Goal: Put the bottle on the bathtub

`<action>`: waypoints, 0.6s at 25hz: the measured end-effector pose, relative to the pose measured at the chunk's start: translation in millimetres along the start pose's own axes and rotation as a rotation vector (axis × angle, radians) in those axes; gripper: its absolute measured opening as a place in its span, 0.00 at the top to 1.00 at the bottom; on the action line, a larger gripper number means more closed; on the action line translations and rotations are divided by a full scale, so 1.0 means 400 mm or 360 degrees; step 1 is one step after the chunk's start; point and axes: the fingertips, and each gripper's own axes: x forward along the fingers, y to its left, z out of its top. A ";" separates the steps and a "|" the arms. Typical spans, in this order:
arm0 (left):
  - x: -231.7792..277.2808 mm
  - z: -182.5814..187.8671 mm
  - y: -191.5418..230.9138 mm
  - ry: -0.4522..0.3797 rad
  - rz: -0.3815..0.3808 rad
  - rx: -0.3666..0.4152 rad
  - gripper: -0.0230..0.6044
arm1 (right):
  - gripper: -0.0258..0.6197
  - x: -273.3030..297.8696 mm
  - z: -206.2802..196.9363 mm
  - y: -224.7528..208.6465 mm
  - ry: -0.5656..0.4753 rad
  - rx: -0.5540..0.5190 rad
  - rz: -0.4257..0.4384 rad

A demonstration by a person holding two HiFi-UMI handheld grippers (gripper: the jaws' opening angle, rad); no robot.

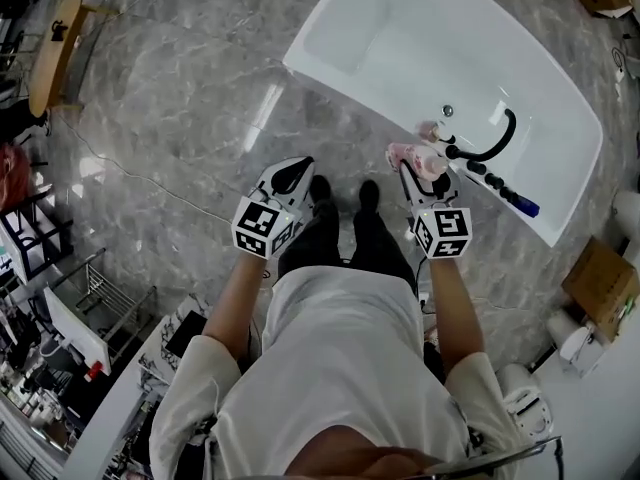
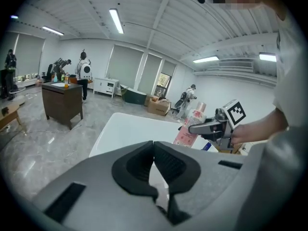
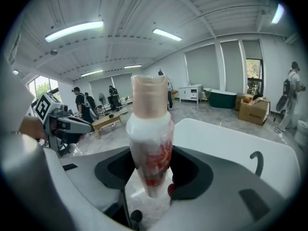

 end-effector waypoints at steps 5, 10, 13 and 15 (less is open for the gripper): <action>0.076 -0.050 0.062 0.0034 -0.0054 0.0012 0.95 | 0.60 0.124 -0.071 -0.041 0.0003 0.0061 -0.0136; 0.173 -0.134 0.103 0.0076 -0.0068 0.0006 0.95 | 0.60 0.238 -0.179 -0.093 0.0018 0.0120 -0.0227; 0.236 -0.180 0.118 0.0104 -0.0094 -0.0001 0.95 | 0.60 0.297 -0.230 -0.131 0.0031 0.0132 -0.0277; 0.267 -0.210 0.128 0.0118 -0.0109 -0.0005 0.95 | 0.60 0.333 -0.259 -0.147 0.0037 0.0133 -0.0297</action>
